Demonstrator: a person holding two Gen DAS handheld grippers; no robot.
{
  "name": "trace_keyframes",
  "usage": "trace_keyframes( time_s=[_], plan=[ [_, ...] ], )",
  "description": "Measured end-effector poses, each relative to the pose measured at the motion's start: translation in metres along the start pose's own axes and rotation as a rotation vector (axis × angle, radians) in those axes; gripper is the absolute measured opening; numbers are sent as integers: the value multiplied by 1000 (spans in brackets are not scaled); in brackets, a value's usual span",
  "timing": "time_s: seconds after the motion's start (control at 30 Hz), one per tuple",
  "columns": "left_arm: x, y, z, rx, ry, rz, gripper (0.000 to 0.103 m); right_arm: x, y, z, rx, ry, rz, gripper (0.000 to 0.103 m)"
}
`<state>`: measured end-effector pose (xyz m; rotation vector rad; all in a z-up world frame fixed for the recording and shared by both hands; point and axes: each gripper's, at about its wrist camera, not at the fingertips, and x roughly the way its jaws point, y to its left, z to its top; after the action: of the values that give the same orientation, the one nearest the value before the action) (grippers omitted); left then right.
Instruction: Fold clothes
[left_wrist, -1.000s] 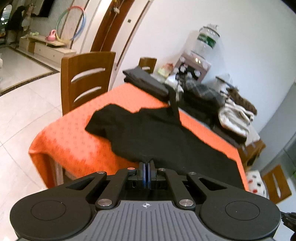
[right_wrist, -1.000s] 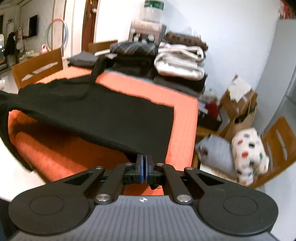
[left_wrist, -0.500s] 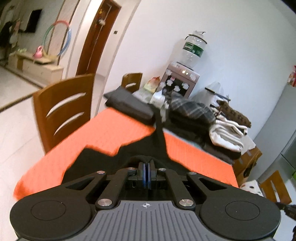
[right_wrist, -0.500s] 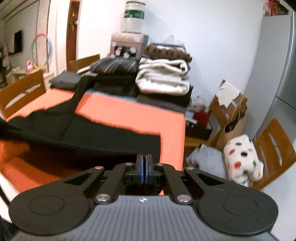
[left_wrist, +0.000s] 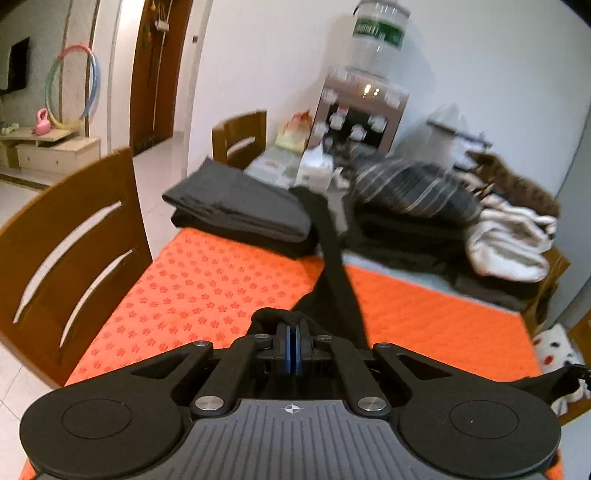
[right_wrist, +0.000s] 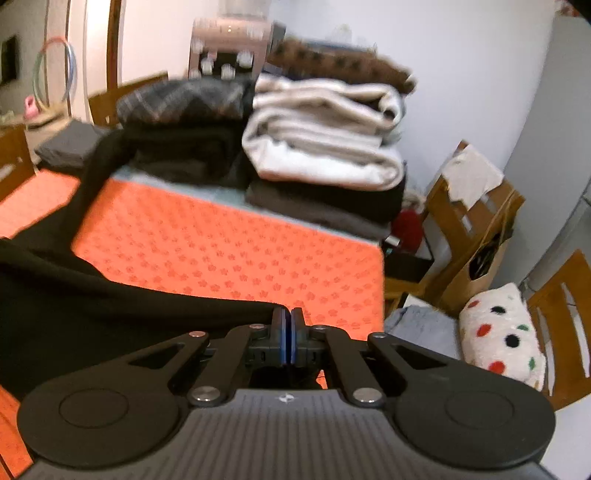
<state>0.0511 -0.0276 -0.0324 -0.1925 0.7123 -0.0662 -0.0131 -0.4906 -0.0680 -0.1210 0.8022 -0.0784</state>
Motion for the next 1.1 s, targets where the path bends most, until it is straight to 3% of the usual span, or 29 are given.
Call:
trace_keyframes(
  time_s=[0.27, 0.53, 0.67, 0.73, 0.83, 0.9, 1.1],
  plan=[
    [97, 9, -9, 16, 177, 43, 5, 92, 22, 11, -87, 174, -5, 3],
    [135, 15, -28, 14, 241, 66, 6, 131, 36, 5, -158, 266, -13, 4],
    [139, 17, -31, 5, 229, 51, 9, 133, 36, 7, -155, 273, -11, 6],
    [137, 21, -30, -11, 227, 13, 18, 130, 34, 9, -156, 268, -19, 17],
    [121, 27, -24, -43, 197, -63, 46, 117, 28, 11, -140, 242, -14, 31],
    [102, 29, -19, -55, 140, -84, 58, 100, 23, 14, -118, 215, 4, 33],
    [31, 28, -10, -55, 21, -84, 68, 43, 14, 20, -64, 119, 93, 37]
  ],
)
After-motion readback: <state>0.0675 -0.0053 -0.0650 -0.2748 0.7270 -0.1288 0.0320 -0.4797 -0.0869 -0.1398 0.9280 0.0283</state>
